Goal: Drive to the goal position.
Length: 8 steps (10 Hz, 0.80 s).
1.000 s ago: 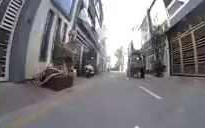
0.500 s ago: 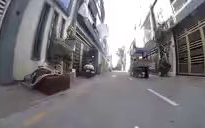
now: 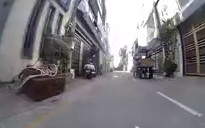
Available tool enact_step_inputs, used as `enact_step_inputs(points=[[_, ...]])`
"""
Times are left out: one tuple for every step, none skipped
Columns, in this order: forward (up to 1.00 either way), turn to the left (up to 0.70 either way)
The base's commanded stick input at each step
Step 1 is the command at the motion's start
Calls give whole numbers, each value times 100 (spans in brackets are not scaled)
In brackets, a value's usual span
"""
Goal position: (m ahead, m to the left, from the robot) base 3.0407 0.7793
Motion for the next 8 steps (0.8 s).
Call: enact_step_inputs(points=[[100,-12],[100,-19],[100,-27],[100,-34],[100,-40],[100,-37],[100,-27],[100,-16]])
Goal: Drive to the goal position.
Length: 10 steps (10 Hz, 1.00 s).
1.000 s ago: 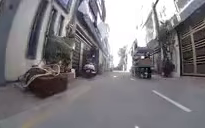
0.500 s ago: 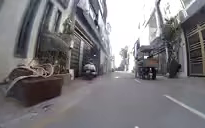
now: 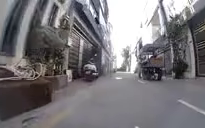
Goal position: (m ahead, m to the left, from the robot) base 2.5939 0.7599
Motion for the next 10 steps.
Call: enact_step_inputs(points=[[100,-5],[100,0],[100,0],[100,0],[100,0],[100,0],[100,0],[100,0],[100,0],[100,0]])
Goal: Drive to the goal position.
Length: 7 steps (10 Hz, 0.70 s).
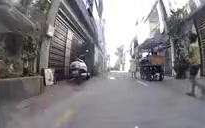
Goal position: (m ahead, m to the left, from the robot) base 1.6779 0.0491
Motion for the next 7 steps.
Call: enact_step_inputs(points=[[100,0],[100,0],[100,0],[100,0],[100,0],[100,0],[100,0]])
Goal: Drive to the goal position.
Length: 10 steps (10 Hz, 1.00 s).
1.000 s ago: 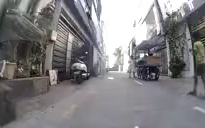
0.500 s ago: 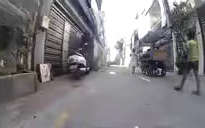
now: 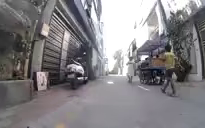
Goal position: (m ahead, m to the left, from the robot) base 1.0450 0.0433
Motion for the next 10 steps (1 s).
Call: enact_step_inputs(points=[[100,0],[100,0],[100,0],[100,0],[91,0],[73,0],[54,0],[36,0],[17,0],[0,0]])
